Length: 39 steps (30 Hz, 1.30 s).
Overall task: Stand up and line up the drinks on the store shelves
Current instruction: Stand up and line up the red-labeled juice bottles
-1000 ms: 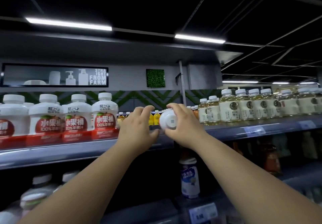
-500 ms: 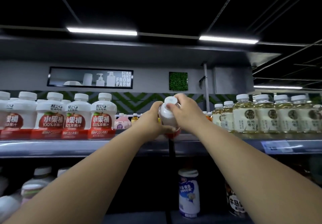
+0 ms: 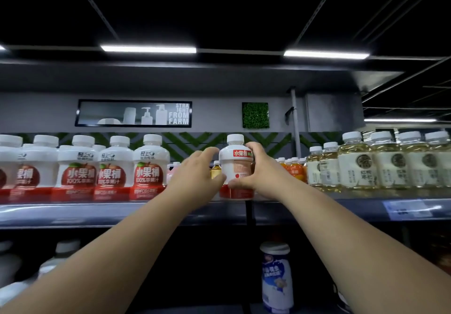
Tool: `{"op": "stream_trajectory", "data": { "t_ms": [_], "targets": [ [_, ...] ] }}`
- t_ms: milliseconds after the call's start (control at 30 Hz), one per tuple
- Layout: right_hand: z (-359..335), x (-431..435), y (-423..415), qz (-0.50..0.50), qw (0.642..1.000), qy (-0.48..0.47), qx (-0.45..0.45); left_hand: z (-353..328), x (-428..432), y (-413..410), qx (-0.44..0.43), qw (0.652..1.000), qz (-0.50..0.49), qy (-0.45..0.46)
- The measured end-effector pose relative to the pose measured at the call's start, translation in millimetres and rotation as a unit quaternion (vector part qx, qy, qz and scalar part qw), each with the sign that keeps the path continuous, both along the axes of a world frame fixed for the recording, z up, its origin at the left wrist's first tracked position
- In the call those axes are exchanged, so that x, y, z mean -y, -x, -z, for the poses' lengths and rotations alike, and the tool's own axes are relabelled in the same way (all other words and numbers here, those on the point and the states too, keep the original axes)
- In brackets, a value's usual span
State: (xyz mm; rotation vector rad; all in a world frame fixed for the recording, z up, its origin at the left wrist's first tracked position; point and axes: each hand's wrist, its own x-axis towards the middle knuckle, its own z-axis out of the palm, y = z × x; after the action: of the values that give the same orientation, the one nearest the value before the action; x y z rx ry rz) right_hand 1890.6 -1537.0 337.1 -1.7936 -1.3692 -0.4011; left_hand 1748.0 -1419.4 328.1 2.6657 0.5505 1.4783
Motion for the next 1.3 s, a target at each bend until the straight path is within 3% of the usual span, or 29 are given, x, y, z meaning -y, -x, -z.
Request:
{"op": "stream_trajectory", "data": {
  "t_ms": [133,267,600,700,900,1067,1167,1300],
  "targets": [
    [-3.0,-20.8,31.6,0.071,0.997,0.012,0.039,10.5,-22.3,38.8,0.008,0.987,-0.095,-0.129],
    [-2.8,-46.8,61.4,0.106,0.992,0.030,0.060,17.2,-48.1,76.3,0.027,0.973,-0.149,-0.176],
    [8.0,-83.4,92.5,0.018,0.997,-0.061,-0.052,27.7,-109.1,118.8,-0.002,0.968,-0.203,-0.149],
    [10.8,-84.5,95.9,-0.011,0.996,-0.024,-0.081,24.1,-111.7,111.1,0.013,0.972,-0.181,-0.146],
    [20.6,-92.6,96.0,0.090,0.995,-0.037,-0.034,32.0,-117.5,92.9,0.052,0.971,-0.167,-0.165],
    [16.9,-91.4,85.2,0.014,0.992,0.006,-0.125,34.2,-121.7,91.8,0.057,0.968,-0.170,-0.176],
    [17.9,-91.2,85.2,0.041,0.992,-0.017,-0.117,34.7,-122.3,89.7,0.057,0.968,-0.168,-0.176],
    [20.6,-89.9,85.8,0.001,0.993,0.015,-0.119,36.1,-122.7,89.1,0.060,0.968,-0.168,-0.177]
  ]
}}
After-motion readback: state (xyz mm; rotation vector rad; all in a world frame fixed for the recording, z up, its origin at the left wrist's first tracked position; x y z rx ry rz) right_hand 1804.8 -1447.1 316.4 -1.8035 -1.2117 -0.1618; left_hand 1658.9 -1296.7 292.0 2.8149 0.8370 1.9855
